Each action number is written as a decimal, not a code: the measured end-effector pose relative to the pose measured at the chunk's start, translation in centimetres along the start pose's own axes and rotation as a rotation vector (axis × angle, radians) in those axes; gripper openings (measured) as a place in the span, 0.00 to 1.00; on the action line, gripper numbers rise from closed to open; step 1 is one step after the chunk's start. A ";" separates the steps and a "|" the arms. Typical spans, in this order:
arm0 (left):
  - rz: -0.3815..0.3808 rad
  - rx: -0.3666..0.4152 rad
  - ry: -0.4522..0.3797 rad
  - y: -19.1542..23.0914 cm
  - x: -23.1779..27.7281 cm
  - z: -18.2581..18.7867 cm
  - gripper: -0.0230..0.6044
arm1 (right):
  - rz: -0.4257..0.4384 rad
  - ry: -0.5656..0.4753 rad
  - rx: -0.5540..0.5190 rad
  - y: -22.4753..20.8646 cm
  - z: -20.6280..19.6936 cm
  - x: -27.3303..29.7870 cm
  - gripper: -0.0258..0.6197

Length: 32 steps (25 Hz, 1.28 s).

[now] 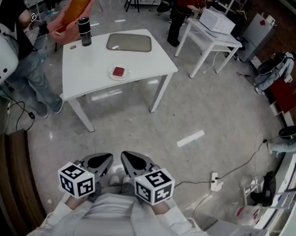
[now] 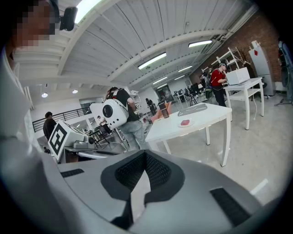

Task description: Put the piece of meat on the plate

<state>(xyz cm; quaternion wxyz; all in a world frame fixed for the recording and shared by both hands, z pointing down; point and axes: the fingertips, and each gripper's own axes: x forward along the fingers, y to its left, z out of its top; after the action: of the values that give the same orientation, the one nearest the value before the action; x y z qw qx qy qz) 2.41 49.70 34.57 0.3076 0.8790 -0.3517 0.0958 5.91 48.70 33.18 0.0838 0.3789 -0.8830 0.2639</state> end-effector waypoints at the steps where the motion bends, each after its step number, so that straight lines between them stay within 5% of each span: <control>1: 0.002 -0.002 -0.002 0.2 0.0 0.1 0.05 | 0.002 0.001 -0.009 0.1 0.1 0.1 0.06; 10: -0.030 0.057 0.044 -0.9 1.0 0.0 0.05 | 0.015 0.007 -0.037 0.4 0.4 0.3 0.06; 28: -0.007 -0.034 0.012 -0.3 4.0 0.2 0.05 | 0.032 -0.085 -0.108 -2.4 2.2 -0.5 0.06; 32: -0.003 -0.064 0.012 -1.1 4.9 -0.7 0.05 | 0.085 -0.042 -0.096 -2.7 1.3 -0.8 0.06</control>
<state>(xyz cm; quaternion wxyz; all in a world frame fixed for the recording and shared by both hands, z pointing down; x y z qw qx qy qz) 6.78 47.97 36.48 0.3378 0.8686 -0.3513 0.0895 8.40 46.98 32.91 0.0720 0.3420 -0.9116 0.2164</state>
